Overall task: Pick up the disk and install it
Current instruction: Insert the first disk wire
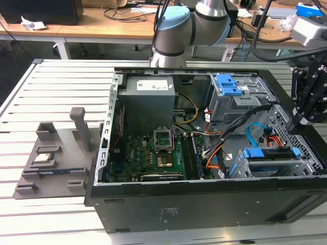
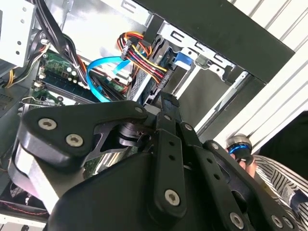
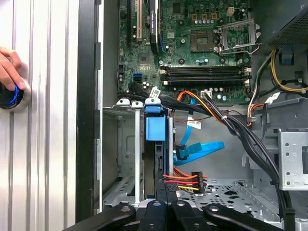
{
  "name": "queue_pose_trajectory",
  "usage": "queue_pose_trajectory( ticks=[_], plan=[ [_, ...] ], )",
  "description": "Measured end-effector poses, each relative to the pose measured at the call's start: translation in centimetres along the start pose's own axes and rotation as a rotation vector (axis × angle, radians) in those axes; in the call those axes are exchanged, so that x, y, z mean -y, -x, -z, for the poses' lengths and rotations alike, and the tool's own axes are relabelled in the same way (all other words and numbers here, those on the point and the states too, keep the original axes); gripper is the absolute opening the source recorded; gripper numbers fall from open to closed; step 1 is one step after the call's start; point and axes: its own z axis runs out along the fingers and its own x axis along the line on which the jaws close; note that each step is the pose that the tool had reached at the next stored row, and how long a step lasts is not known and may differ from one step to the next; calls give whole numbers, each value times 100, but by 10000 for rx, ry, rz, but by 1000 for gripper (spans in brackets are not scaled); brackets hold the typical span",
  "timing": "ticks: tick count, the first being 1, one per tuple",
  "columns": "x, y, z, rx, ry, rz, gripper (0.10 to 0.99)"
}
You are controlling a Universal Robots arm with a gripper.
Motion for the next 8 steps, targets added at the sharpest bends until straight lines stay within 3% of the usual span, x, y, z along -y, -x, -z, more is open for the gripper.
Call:
queue_pose_trajectory(
  ticks=[4, 8],
  plan=[
    [-6, -8, 80, 1, 0, 0, 106],
    [-7, -9, 94, 8, 1, 0, 106]
  ],
)
